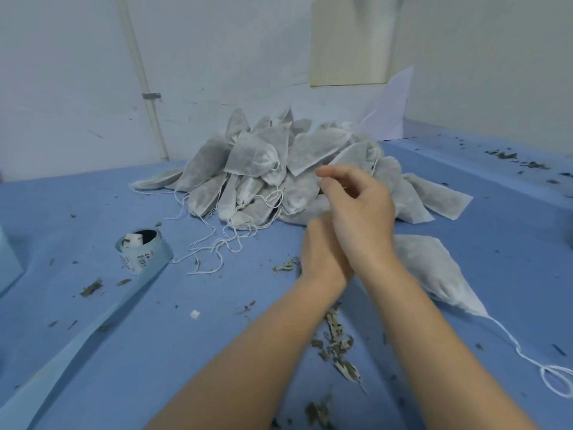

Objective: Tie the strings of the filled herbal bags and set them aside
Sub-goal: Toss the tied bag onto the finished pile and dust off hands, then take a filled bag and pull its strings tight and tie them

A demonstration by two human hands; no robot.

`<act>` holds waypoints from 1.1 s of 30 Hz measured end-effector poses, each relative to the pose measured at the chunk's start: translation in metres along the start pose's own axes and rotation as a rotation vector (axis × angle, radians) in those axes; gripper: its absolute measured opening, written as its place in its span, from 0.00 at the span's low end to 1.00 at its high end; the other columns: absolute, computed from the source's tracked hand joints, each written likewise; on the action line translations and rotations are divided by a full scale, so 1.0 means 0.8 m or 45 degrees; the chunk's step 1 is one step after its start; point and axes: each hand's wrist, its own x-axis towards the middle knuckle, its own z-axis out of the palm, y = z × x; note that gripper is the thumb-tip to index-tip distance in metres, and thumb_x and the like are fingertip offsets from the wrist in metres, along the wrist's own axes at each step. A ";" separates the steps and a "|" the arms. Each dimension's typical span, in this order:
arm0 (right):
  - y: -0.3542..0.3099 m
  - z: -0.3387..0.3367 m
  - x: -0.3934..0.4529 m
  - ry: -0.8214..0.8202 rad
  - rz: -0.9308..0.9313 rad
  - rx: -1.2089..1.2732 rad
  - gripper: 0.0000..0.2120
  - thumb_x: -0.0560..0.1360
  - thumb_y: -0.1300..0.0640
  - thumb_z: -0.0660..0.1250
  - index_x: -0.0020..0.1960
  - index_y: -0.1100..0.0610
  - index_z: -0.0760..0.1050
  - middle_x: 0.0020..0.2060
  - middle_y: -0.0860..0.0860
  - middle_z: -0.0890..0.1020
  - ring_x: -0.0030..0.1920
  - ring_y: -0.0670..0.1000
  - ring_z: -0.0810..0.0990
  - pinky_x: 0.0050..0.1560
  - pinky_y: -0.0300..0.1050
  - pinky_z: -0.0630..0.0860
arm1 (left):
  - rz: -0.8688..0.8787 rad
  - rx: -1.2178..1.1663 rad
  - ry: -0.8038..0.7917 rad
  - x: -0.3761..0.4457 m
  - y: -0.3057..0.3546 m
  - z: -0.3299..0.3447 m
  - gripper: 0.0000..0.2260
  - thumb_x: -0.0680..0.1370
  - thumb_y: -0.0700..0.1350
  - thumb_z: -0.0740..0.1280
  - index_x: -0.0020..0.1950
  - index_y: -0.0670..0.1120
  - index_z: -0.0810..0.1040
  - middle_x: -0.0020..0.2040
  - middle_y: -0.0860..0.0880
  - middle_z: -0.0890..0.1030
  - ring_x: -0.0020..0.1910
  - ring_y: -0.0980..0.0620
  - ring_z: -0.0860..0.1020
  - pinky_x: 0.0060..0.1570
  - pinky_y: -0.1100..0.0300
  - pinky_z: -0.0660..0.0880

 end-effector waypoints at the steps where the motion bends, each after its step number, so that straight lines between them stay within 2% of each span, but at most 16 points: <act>1: -0.001 0.000 0.000 0.030 -0.005 -0.029 0.10 0.75 0.61 0.65 0.44 0.47 0.80 0.39 0.42 0.82 0.42 0.39 0.79 0.47 0.31 0.72 | 0.007 0.047 0.071 0.007 -0.001 -0.005 0.09 0.79 0.39 0.61 0.54 0.41 0.79 0.50 0.40 0.82 0.51 0.43 0.79 0.45 0.54 0.72; 3: -0.002 0.000 -0.002 0.092 -0.026 -0.083 0.07 0.75 0.59 0.65 0.44 0.48 0.78 0.38 0.43 0.82 0.43 0.42 0.79 0.48 0.36 0.73 | -0.073 0.007 0.256 0.016 0.001 -0.025 0.08 0.78 0.44 0.62 0.47 0.47 0.81 0.39 0.48 0.82 0.42 0.47 0.78 0.37 0.61 0.64; 5: -0.002 0.000 -0.004 0.123 -0.008 -0.103 0.04 0.74 0.55 0.66 0.42 0.48 0.76 0.32 0.40 0.80 0.38 0.39 0.78 0.41 0.31 0.72 | -0.081 -0.116 0.404 0.020 0.003 -0.044 0.07 0.76 0.45 0.65 0.40 0.46 0.79 0.32 0.50 0.77 0.36 0.49 0.74 0.34 0.59 0.63; 7: -0.003 0.002 -0.006 0.082 0.083 -0.071 0.05 0.74 0.49 0.67 0.41 0.48 0.75 0.29 0.37 0.79 0.36 0.38 0.78 0.40 0.31 0.73 | -0.053 -0.119 0.530 0.015 0.004 -0.061 0.07 0.75 0.46 0.65 0.40 0.45 0.80 0.33 0.50 0.78 0.36 0.48 0.74 0.37 0.56 0.68; 8: -0.004 0.003 -0.007 0.032 0.151 0.002 0.07 0.74 0.47 0.67 0.41 0.49 0.75 0.31 0.39 0.80 0.38 0.39 0.80 0.44 0.35 0.76 | -0.005 -0.104 0.550 0.012 0.004 -0.067 0.06 0.75 0.46 0.65 0.42 0.46 0.80 0.36 0.50 0.79 0.39 0.48 0.75 0.40 0.55 0.70; 11: -0.008 0.007 -0.010 -0.162 0.334 0.288 0.12 0.76 0.47 0.67 0.44 0.56 0.79 0.40 0.49 0.84 0.44 0.49 0.83 0.46 0.47 0.77 | 0.101 -0.041 0.448 0.000 -0.001 -0.082 0.07 0.73 0.49 0.67 0.47 0.47 0.79 0.43 0.51 0.79 0.47 0.49 0.75 0.46 0.54 0.72; 15: -0.009 0.008 -0.011 -0.356 0.422 0.565 0.15 0.78 0.52 0.64 0.50 0.64 0.81 0.41 0.57 0.84 0.42 0.53 0.81 0.44 0.45 0.77 | 0.225 0.226 0.408 -0.017 -0.014 -0.093 0.13 0.70 0.51 0.66 0.51 0.48 0.79 0.47 0.51 0.76 0.52 0.49 0.69 0.48 0.62 0.66; 17: -0.009 0.007 -0.012 -0.419 0.484 0.651 0.13 0.78 0.56 0.64 0.51 0.66 0.80 0.43 0.60 0.84 0.42 0.53 0.83 0.43 0.44 0.79 | 0.252 0.272 0.411 -0.021 -0.024 -0.105 0.15 0.71 0.51 0.63 0.53 0.48 0.81 0.50 0.49 0.75 0.53 0.48 0.67 0.51 0.62 0.65; 19: -0.008 0.007 -0.011 -0.476 0.546 0.731 0.10 0.77 0.60 0.62 0.48 0.65 0.80 0.40 0.58 0.84 0.40 0.52 0.84 0.40 0.43 0.79 | 0.265 0.268 0.380 -0.022 -0.037 -0.118 0.12 0.73 0.49 0.65 0.53 0.49 0.82 0.55 0.48 0.73 0.55 0.47 0.66 0.56 0.59 0.65; 21: -0.008 0.007 -0.012 -0.538 0.592 0.788 0.10 0.77 0.62 0.60 0.47 0.64 0.79 0.39 0.56 0.85 0.40 0.52 0.84 0.39 0.43 0.80 | 0.277 0.280 0.326 -0.023 -0.046 -0.130 0.11 0.72 0.48 0.66 0.53 0.51 0.81 0.60 0.49 0.70 0.60 0.48 0.64 0.60 0.61 0.58; 23: -0.007 0.009 -0.013 -0.598 0.630 0.792 0.11 0.76 0.63 0.59 0.50 0.66 0.79 0.42 0.59 0.85 0.42 0.54 0.84 0.39 0.44 0.80 | 0.280 0.282 0.249 -0.020 -0.052 -0.138 0.11 0.71 0.49 0.69 0.52 0.51 0.78 0.62 0.51 0.70 0.63 0.51 0.64 0.60 0.64 0.54; 25: -0.005 0.012 -0.014 -0.649 0.651 0.749 0.12 0.76 0.63 0.60 0.52 0.69 0.79 0.46 0.62 0.84 0.45 0.57 0.84 0.40 0.45 0.81 | 0.255 0.211 0.129 -0.019 -0.058 -0.143 0.12 0.70 0.48 0.72 0.50 0.51 0.73 0.54 0.56 0.73 0.55 0.57 0.69 0.57 0.65 0.60; 27: -0.004 0.015 -0.016 -0.694 0.667 0.714 0.15 0.77 0.59 0.61 0.55 0.70 0.77 0.48 0.64 0.83 0.46 0.57 0.84 0.40 0.45 0.81 | 0.179 0.143 0.026 -0.019 -0.061 -0.147 0.14 0.70 0.48 0.70 0.49 0.51 0.67 0.43 0.60 0.72 0.42 0.63 0.70 0.44 0.74 0.64; 28: -0.004 0.015 -0.016 -0.728 0.675 0.714 0.18 0.76 0.55 0.63 0.56 0.70 0.76 0.48 0.63 0.83 0.45 0.57 0.84 0.41 0.45 0.81 | 0.150 0.146 0.003 -0.020 -0.062 -0.147 0.14 0.71 0.48 0.69 0.49 0.51 0.65 0.41 0.59 0.71 0.40 0.64 0.70 0.39 0.73 0.65; 30: -0.004 0.014 -0.017 -0.821 0.641 0.681 0.25 0.71 0.48 0.66 0.57 0.69 0.77 0.49 0.61 0.84 0.46 0.55 0.84 0.43 0.43 0.80 | 0.137 0.202 0.002 -0.022 -0.065 -0.147 0.14 0.72 0.49 0.67 0.49 0.50 0.64 0.41 0.57 0.70 0.39 0.60 0.69 0.34 0.68 0.63; 33: 0.000 0.013 -0.020 -0.819 0.509 0.504 0.15 0.73 0.56 0.69 0.53 0.65 0.80 0.45 0.58 0.85 0.46 0.52 0.85 0.45 0.39 0.80 | 0.136 0.323 0.054 -0.023 -0.066 -0.150 0.16 0.70 0.52 0.66 0.50 0.49 0.62 0.44 0.53 0.70 0.43 0.51 0.69 0.36 0.58 0.61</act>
